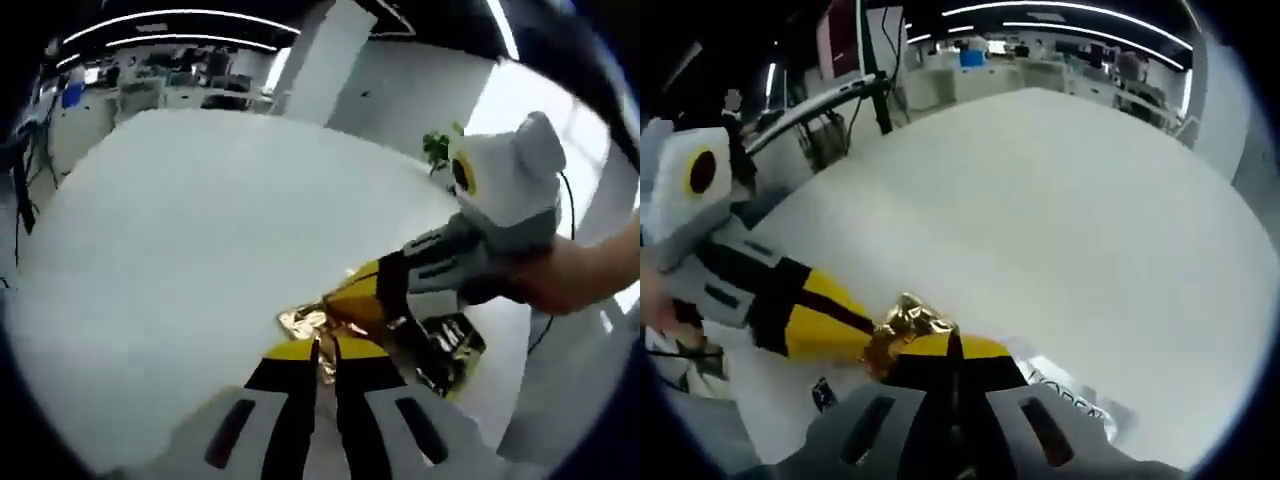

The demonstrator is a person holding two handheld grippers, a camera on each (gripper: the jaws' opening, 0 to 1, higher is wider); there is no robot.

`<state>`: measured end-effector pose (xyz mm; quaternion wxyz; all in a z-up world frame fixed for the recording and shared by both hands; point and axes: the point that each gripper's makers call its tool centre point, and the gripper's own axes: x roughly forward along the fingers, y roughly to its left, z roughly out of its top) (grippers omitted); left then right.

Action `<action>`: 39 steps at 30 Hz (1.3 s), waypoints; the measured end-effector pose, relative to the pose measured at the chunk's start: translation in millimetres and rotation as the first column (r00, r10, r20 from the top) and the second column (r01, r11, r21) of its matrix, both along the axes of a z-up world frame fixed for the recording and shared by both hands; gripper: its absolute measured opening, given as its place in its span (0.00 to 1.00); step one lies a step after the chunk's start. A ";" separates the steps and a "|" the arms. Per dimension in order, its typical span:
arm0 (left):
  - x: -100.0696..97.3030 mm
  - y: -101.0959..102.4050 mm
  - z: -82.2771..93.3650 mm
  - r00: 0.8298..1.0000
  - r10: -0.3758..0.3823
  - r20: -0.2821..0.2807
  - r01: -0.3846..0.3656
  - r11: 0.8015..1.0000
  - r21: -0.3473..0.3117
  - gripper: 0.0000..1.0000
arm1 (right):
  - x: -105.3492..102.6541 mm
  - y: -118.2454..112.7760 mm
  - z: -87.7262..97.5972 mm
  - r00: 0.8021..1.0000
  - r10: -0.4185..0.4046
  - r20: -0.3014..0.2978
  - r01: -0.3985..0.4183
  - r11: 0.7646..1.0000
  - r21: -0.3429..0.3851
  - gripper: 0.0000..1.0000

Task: Arrange the skincare products in the storage area until every visible bottle or jar stands upright without overlapping.

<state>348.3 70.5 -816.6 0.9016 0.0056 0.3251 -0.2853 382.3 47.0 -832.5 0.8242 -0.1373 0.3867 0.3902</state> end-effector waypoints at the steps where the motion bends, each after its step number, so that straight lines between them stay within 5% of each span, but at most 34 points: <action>1: 1.3 -1.2 0.5 1.000 -0.023 0.020 0.022 0.999 0.025 0.01 | 0.1 0.8 -0.2 1.000 0.000 0.000 0.000 1.000 0.002 0.01; 12: 11.8 -2.5 1.7 0.990 -0.117 0.079 0.101 0.979 0.179 0.09 | -0.8 4.7 -1.9 1.000 0.002 0.012 -0.002 1.000 0.000 0.01; 17: 9.2 -0.4 -14.4 0.975 -0.220 0.041 0.195 0.925 0.325 0.12 | -0.4 4.9 -1.8 1.000 0.005 0.013 -0.005 1.000 0.001 0.01; 24: 11.6 -1.7 -13.1 0.970 -0.238 0.041 0.214 0.926 0.310 0.12 | -2.2 4.3 -0.7 1.000 0.021 0.022 -0.021 1.000 -0.009 0.01; 31: 11.7 -0.6 -12.9 0.972 -0.231 0.035 0.209 0.929 0.305 0.11 | 5.7 7.5 33.6 0.962 0.141 0.234 -0.137 0.990 -0.036 0.06; 35: 12.7 -0.9 -12.8 0.970 -0.240 0.038 0.217 0.927 0.307 0.11 | -3.3 -5.9 45.9 0.959 0.126 0.253 -0.121 0.992 -0.035 0.17; 39: 12.1 -2.4 -12.1 0.969 -0.245 0.039 0.221 0.925 0.310 0.11 | -17.1 -22.0 39.5 0.956 0.144 0.256 -0.131 0.989 -0.069 0.18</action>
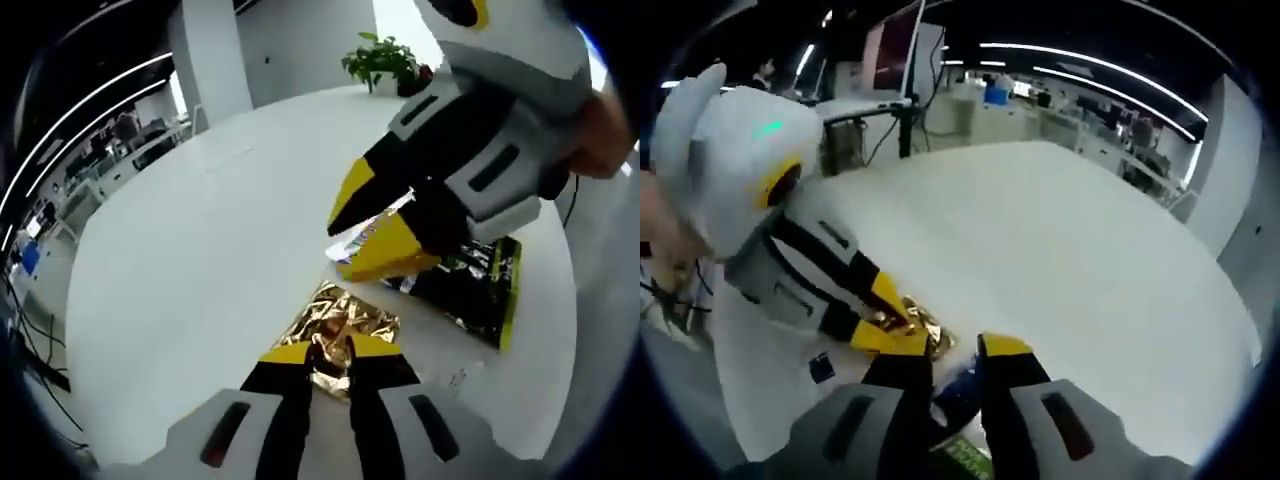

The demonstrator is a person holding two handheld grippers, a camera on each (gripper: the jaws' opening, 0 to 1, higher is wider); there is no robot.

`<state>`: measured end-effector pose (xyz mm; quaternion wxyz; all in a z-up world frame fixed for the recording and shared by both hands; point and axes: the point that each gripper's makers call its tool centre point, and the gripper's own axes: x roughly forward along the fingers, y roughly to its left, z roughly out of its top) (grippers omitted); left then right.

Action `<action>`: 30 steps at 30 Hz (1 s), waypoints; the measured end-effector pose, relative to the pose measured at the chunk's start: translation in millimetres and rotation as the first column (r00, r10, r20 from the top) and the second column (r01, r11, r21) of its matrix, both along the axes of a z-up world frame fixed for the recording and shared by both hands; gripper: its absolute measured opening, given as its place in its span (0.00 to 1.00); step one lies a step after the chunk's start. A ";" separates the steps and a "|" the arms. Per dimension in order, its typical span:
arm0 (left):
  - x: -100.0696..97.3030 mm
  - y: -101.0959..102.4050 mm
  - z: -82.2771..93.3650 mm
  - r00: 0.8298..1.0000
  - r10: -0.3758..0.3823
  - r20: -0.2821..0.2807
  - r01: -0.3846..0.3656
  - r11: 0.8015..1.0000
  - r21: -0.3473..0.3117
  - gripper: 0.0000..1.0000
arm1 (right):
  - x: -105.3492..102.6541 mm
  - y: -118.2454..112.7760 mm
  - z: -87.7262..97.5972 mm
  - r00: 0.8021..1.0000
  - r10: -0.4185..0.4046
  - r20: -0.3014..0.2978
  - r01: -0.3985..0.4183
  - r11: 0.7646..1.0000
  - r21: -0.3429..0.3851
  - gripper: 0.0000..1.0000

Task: Arrange the skincare products in the storage area until every visible bottle or jar stands upright without overlapping.

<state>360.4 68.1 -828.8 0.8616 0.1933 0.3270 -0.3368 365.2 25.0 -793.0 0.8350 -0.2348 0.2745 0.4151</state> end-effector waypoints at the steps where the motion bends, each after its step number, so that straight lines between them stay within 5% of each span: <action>1: 0.1 0.1 0.0 1.000 -0.001 0.000 0.001 1.000 0.000 0.11 | -2.9 -3.4 -1.0 1.000 0.000 -0.003 0.000 1.000 -0.003 0.20; 13: 3.3 1.0 4.9 0.999 -0.032 -0.004 0.033 0.999 0.015 0.16 | -39.1 -40.9 -18.9 0.998 0.023 -0.051 -0.026 0.997 -0.067 0.27; 19: 0.2 -7.4 20.8 0.999 -0.035 0.011 0.035 0.999 -0.036 0.16 | -48.8 -52.8 -31.0 0.997 0.045 -0.061 -0.052 0.992 -0.114 0.32; 30: -6.4 -19.7 18.4 0.999 -0.052 -0.001 0.051 0.997 -0.060 0.14 | -59.9 -51.2 -34.1 0.985 0.127 -0.119 -0.136 0.988 -0.074 0.28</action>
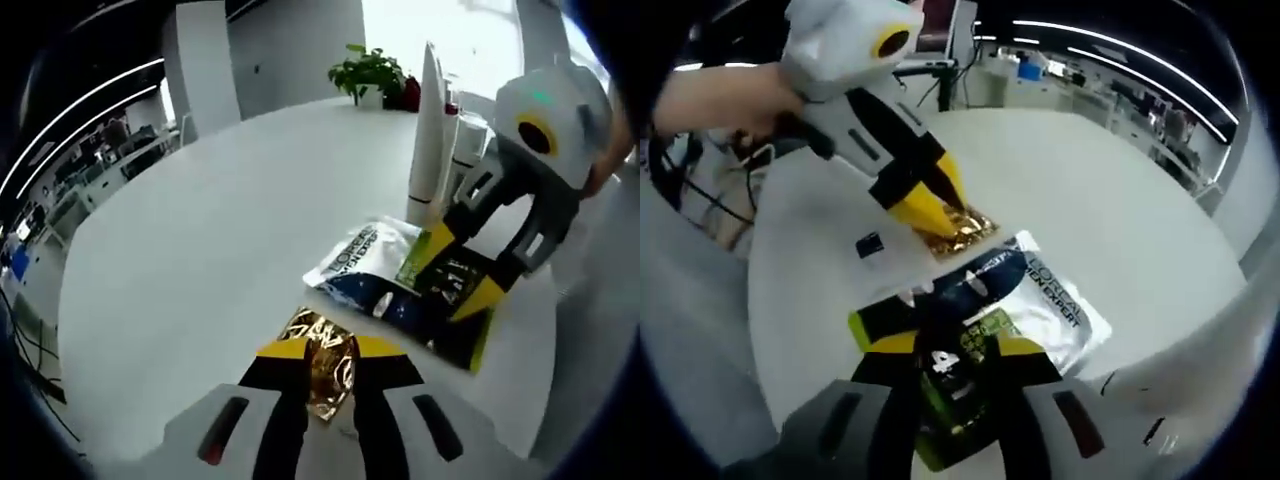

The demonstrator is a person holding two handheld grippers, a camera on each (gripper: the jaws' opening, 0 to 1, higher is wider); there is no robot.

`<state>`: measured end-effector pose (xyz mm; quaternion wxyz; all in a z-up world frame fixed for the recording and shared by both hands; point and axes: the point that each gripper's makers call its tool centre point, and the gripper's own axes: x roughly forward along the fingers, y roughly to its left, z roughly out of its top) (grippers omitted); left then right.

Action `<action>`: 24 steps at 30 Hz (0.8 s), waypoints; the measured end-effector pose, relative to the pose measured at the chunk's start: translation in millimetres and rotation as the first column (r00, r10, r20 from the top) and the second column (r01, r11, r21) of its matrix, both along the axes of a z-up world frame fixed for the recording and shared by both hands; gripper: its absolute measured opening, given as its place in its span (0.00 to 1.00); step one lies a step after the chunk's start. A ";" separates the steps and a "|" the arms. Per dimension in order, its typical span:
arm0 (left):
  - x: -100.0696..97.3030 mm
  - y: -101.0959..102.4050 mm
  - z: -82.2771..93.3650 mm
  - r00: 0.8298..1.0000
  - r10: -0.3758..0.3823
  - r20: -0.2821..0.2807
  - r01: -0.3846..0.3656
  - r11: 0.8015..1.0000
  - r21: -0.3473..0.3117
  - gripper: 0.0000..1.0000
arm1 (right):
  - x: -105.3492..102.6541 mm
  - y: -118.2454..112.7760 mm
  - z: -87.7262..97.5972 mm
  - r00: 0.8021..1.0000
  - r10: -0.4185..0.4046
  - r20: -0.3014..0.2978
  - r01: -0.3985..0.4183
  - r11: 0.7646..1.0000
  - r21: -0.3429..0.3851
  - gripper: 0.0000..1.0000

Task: Arrange the skincare products in the storage area until every visible bottle or jar stands upright without overlapping.

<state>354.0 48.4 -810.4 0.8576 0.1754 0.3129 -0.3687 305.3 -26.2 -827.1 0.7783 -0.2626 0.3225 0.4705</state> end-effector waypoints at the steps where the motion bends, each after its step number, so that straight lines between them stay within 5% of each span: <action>1: -0.1 0.8 1.0 1.000 0.003 0.001 -0.003 1.000 -0.001 0.14 | 0.0 -0.2 -0.4 1.000 0.000 -0.001 0.000 1.000 0.000 0.28; 24: -1.4 10.3 0.8 1.000 0.022 -0.004 -0.022 1.000 0.009 0.13 | -7.4 -12.6 -4.8 0.998 0.058 -0.011 -0.059 0.998 -0.030 0.29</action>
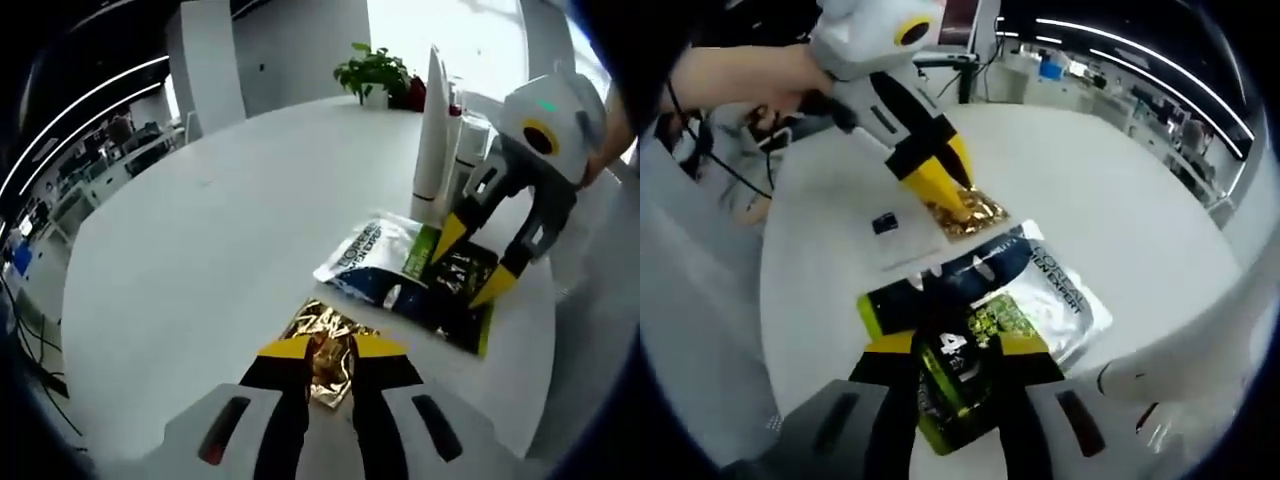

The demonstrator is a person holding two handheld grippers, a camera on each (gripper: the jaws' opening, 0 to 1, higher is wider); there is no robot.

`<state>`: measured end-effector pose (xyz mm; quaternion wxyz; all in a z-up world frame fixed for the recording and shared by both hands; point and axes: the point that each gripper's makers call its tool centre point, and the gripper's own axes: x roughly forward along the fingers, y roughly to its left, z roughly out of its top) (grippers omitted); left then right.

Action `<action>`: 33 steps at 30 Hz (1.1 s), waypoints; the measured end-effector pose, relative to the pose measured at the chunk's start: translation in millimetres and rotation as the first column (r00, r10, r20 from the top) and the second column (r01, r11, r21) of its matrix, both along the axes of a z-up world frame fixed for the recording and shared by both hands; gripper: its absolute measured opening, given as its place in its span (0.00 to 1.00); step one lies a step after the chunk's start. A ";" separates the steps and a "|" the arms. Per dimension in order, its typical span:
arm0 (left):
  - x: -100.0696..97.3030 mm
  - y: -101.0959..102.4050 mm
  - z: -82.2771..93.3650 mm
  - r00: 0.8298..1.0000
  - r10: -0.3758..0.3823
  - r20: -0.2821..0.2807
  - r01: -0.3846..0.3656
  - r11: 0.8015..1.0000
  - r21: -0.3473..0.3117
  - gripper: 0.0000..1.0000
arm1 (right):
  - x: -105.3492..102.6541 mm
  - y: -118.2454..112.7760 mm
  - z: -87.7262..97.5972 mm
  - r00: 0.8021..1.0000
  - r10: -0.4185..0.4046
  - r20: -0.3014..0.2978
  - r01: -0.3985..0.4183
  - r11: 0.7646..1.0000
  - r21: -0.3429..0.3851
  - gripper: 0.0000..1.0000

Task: Arrange the skincare products in the storage area until every visible bottle or jar stands upright without overlapping.

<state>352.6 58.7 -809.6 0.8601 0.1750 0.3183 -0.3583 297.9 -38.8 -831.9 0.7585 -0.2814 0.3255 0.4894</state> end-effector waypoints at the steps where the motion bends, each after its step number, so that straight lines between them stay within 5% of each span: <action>1: 0.0 0.1 -0.3 1.000 0.000 -0.001 0.000 1.000 0.000 0.13 | 0.0 0.1 -0.1 1.000 -0.001 0.000 0.001 1.000 -0.001 0.29; 16: -5.8 -6.1 13.0 1.000 0.015 0.002 -0.015 0.999 -0.030 0.19 | -5.5 4.3 5.3 0.997 -0.068 -0.039 0.069 0.997 0.042 0.37; 23: -17.0 -5.7 25.2 0.998 0.058 -0.008 -0.058 0.997 -0.048 0.27 | -13.1 0.2 32.2 0.998 -0.065 -0.014 0.066 0.993 0.100 0.41; 33: -44.4 -1.6 46.9 0.989 0.149 -0.026 -0.150 0.987 -0.065 0.43 | -40.5 -35.4 63.7 0.994 -0.112 0.013 0.108 0.982 0.152 0.51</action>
